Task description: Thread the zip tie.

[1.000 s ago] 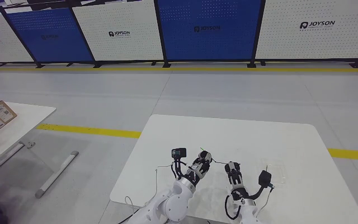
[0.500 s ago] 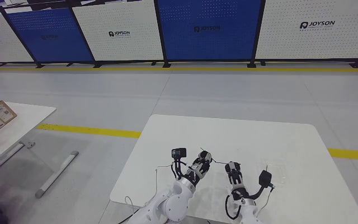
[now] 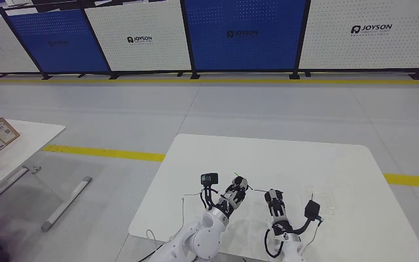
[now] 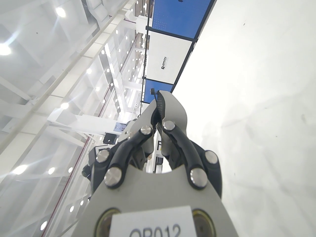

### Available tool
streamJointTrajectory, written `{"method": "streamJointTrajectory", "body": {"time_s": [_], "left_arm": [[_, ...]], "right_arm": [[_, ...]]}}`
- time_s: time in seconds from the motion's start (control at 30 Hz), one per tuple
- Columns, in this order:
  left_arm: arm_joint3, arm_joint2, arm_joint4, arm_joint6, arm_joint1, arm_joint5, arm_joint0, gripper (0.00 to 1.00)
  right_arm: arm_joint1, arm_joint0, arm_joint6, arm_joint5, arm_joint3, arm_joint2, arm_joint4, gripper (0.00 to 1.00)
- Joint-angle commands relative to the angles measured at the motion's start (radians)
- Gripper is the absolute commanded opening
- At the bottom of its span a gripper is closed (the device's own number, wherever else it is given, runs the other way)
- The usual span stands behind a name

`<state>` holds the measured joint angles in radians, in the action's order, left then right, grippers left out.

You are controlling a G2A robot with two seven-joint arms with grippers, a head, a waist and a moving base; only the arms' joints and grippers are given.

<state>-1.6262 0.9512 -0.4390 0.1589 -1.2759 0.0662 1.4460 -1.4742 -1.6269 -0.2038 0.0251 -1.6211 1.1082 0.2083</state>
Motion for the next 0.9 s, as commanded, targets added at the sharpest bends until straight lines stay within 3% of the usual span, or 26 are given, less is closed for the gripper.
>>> {"method": "streamJointTrajectory", "body": {"time_s": [0.0, 0.87], "left_arm": [[0.000, 0.000, 0.000, 0.000, 0.000, 0.000, 0.000, 0.00], [0.000, 0.000, 0.000, 0.000, 0.000, 0.000, 0.000, 0.00]], "right_arm": [[0.000, 0.001, 0.001, -0.004, -0.001, -0.002, 0.003, 0.00], [-0.005, 0.008, -0.003, -0.012, 0.003, -0.013, 0.002, 0.00]]}}
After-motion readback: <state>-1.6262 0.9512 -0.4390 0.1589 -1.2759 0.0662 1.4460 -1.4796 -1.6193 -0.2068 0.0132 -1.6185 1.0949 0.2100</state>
